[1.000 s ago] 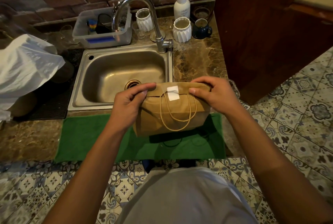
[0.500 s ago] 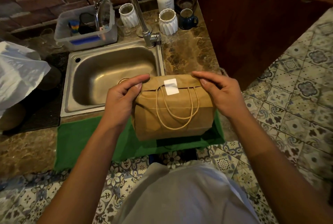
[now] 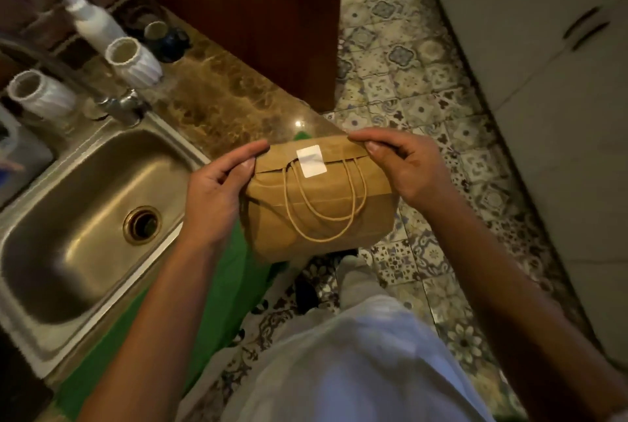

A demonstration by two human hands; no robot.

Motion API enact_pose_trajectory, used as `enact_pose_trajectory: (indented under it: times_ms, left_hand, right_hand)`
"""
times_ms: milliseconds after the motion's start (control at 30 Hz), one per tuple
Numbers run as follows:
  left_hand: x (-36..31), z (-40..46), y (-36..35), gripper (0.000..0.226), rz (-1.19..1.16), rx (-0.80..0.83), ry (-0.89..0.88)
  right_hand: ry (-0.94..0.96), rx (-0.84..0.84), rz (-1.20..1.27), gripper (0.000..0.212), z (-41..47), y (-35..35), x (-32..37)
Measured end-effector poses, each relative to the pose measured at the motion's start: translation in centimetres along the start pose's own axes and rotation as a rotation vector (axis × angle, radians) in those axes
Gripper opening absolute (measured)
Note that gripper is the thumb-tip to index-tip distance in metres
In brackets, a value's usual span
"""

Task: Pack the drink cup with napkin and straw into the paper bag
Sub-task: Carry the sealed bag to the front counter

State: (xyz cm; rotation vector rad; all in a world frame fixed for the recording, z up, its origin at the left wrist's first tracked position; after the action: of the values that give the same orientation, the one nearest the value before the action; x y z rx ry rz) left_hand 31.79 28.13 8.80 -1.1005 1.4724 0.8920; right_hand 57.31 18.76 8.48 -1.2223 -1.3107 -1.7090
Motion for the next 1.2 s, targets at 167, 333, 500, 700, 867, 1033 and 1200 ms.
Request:
enact_pose_trajectory:
  times_ms: [167,333,500,700,867,1033,1200]
  left_hand:
    - [-0.4,-1.0,-6.6,0.046,0.059,0.25,-0.001]
    - [-1.4,-2.9,-15.8,0.037,0.125,0.497,-0.044]
    - [-1.8,-4.9,-26.8,0.034,0.088,0.7,-0.096]
    - [-3.1,-9.0,-41.4,0.04,0.077,0.891,-0.188]
    - [-4.6,-11.7,-52.0,0.039,0.057,0.977,-0.255]
    - [-6.5,-13.2,-62.6,0.038,0.041,1.098,-0.304]
    - [-7.8,-13.2,-72.9,0.038,0.051,1.227,-0.366]
  right_hand:
    - [-0.106,-0.24,-0.036,0.031,-7.8,5.3,-1.0]
    - [-0.162,-0.491,-0.042,0.033,-15.0,11.9,-1.6]
    - [-0.223,-0.692,-0.098,0.036,-21.6,19.1,-1.9]
    - [-0.248,-0.859,-0.18,0.041,-28.5,30.5,-2.5]
    - [-0.209,-0.948,-0.266,0.037,-32.2,39.3,-2.8]
    - [-0.215,-1.057,-0.384,0.032,-35.1,47.6,-3.4]
    - [-0.265,-1.155,-0.477,0.032,-36.4,55.0,-4.8]
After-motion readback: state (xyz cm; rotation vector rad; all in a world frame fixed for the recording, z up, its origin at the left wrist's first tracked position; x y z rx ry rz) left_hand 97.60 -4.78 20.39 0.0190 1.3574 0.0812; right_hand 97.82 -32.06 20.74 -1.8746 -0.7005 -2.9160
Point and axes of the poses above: each hand's wrist, its own z-axis towards the middle knuckle, its own y-axis out of the back of the hand, x = y × z, the point moved 4 cm from there along z, towards the middle knuckle, and after that the axes turned 4 degrees about -z, right-handed, at the moved point
